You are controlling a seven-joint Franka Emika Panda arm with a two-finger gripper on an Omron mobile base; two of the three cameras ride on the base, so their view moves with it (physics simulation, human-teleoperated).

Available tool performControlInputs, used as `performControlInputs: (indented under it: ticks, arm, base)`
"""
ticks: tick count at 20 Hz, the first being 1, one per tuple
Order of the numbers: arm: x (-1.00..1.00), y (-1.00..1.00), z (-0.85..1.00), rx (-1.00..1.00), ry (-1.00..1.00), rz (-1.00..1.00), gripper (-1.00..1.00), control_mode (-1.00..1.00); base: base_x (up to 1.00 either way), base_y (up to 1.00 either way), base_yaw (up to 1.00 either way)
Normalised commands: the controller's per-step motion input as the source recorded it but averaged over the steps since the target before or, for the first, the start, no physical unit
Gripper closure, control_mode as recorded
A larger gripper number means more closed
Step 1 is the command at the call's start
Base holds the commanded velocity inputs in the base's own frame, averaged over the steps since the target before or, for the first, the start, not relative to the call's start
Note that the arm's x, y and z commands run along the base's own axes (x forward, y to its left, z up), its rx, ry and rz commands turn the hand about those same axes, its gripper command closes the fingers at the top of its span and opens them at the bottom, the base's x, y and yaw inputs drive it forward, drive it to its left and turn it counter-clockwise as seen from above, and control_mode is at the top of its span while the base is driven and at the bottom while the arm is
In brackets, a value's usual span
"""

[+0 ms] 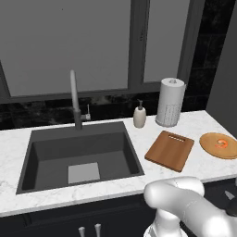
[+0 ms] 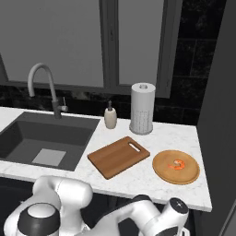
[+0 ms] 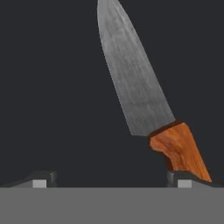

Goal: Pick up the knife from the drawer and place it on the cutting board. Then place the meat from the plate to the cutting board.

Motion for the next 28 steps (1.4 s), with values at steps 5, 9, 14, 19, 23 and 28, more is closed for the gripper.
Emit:
performControlInputs:
  ticks: [5,9,14,19,23,28]
  arm:
    - [0.15,-0.74,-0.15,0.0,0.0,0.0,-1.0,-1.0]
    - [0.01,-0.52,-0.16,-0.01,0.0,0.0,-1.0,-1.0]
    - [0.0,-0.41,-0.31,0.0,0.0,0.0,-1.0,-1.0]
    - [-0.42,-0.41,-0.34,0.0,0.0,0.01,-1.0,-1.0]
    - [-0.72,-0.25,-0.3,0.0,0.0,0.03,-1.0,-1.0]
    - [-0.47,-0.06,-0.3,0.0,0.0,0.09,-1.0,-1.0]
  base:
    - [0.0,0.0,0.0]
    - [0.0,0.0,0.0]
    - [0.0,0.0,0.0]
    - [0.0,0.0,0.0]
    - [0.0,0.0,0.0]
    - [0.0,0.0,0.0]
